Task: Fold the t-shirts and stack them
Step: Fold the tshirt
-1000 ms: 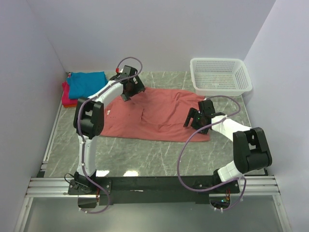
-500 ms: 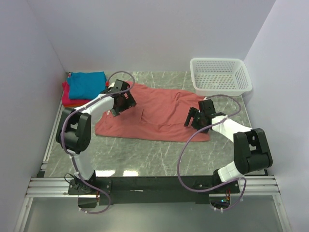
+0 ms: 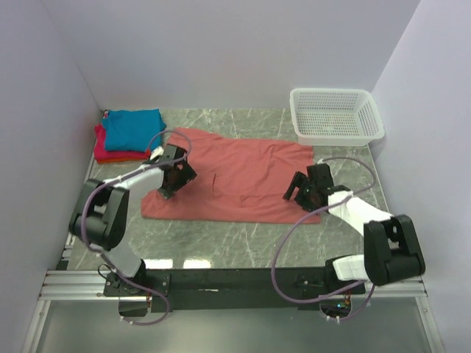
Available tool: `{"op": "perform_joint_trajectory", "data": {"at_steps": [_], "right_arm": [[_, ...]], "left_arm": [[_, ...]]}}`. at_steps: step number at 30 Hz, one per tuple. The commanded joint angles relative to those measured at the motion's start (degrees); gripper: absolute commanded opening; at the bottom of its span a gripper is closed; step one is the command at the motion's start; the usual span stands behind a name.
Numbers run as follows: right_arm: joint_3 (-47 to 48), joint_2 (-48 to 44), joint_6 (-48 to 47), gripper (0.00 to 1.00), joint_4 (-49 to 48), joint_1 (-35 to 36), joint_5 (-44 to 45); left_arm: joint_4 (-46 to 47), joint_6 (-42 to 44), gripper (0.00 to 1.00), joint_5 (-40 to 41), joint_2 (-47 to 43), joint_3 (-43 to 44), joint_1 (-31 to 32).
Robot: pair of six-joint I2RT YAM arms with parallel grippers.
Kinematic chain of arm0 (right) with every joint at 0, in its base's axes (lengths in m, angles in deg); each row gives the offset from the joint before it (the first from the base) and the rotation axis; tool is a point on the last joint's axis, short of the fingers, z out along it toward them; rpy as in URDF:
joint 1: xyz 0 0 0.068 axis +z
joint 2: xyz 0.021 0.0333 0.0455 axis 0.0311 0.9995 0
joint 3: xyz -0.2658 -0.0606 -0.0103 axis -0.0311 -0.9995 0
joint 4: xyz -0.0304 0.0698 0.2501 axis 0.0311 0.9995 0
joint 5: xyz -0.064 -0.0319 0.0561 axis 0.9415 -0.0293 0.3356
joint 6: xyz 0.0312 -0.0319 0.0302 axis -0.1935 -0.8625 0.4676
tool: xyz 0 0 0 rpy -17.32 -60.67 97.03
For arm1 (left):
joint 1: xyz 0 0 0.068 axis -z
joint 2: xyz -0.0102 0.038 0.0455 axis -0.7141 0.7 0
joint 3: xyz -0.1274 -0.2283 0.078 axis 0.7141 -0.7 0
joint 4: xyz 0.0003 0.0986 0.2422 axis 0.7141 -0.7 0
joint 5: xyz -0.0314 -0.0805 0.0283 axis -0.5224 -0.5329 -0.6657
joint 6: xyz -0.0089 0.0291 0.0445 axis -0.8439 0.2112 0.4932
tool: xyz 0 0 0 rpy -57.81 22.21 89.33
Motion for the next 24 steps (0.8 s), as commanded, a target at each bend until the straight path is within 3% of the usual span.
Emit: {"op": "perform_joint_trajectory", "data": {"at_steps": [1, 7, 12, 17, 20, 24], "right_arm": [[-6.7, -5.7, 4.5, 0.91, 12.2, -0.2, 0.0], [-12.1, -22.4, 9.5, 0.95, 22.8, -0.3, 0.0], [-13.2, -29.1, 9.5, 0.95, 24.9, -0.3, -1.3], [-8.0, -32.2, 6.9, 0.95, 21.9, -0.3, 0.0], [-2.2, -31.8, 3.7, 0.95, 20.5, -0.3, 4.2], [5.6, -28.7, 1.3, 0.95, 18.6, -0.3, 9.0]], "left_arm": [[-12.3, -7.0, 0.99, -2.7, -2.5, -11.0, 0.1], [-25.0, -20.8, 1.0, -1.3, -17.8, -19.3, 7.2], [-30.4, -24.5, 0.99, -0.9, -26.9, -20.6, 9.3], [-31.9, -21.0, 0.99, 5.9, -28.6, -10.3, 9.3], [-30.3, -15.6, 0.99, 10.8, -25.6, -1.0, 8.5], [-27.6, -7.9, 0.99, 14.6, -17.0, 11.6, 2.0]]}}
